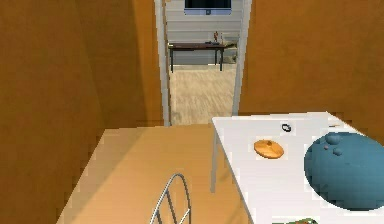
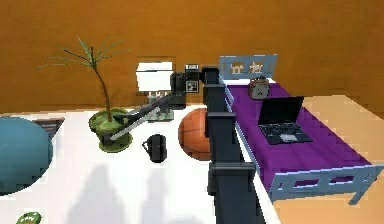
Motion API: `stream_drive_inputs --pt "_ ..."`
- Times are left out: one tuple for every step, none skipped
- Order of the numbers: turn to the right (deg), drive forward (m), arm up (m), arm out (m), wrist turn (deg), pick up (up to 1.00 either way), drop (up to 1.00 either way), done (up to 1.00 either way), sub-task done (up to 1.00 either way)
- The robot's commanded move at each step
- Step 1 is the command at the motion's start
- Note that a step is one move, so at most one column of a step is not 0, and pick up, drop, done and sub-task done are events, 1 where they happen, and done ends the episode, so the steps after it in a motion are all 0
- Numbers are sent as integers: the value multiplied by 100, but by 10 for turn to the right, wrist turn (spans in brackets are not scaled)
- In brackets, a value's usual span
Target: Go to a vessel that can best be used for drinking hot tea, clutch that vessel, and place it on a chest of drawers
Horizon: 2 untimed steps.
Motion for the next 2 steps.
stream_drive_inputs --pt "0 0 0 0 450 0 0 0 0" --pt "0 0 0 0 120 0 0 0 0"
